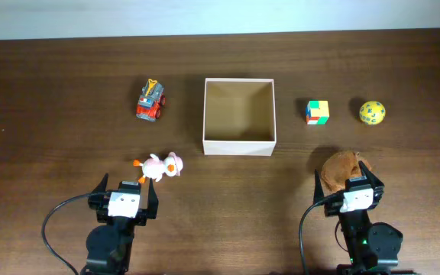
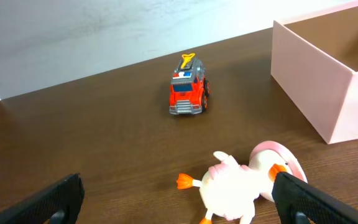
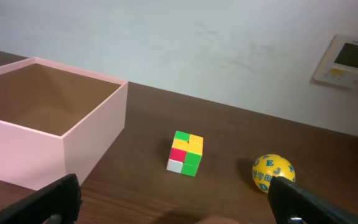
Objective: Pack container
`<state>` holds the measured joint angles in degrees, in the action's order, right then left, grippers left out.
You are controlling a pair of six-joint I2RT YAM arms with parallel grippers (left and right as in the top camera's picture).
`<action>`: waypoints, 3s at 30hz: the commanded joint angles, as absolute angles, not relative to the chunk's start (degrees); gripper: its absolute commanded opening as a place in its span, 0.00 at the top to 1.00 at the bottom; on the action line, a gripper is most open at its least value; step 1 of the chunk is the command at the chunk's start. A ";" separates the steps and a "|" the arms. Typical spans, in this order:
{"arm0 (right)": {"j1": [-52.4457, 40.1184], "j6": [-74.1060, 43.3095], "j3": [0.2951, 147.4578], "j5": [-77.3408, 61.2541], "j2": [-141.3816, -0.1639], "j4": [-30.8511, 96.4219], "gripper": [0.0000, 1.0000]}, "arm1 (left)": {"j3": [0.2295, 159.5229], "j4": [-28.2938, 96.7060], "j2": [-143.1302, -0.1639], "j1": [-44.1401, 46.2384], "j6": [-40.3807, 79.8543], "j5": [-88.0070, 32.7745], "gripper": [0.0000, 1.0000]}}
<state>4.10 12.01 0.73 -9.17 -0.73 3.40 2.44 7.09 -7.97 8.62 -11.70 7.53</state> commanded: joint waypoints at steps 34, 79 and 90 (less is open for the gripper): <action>4.58 11.60 0.32 -9.72 -0.19 3.62 0.01 | 1.87 6.90 -7.42 8.80 -10.98 6.90 0.01; 4.58 10.02 94.65 -10.72 -74.37 62.13 0.01 | 1.85 6.90 -7.42 8.80 -10.98 6.90 0.01; 4.58 4.58 94.89 -10.46 -88.25 69.32 0.58 | 1.87 6.87 -7.42 8.80 -10.98 6.90 0.01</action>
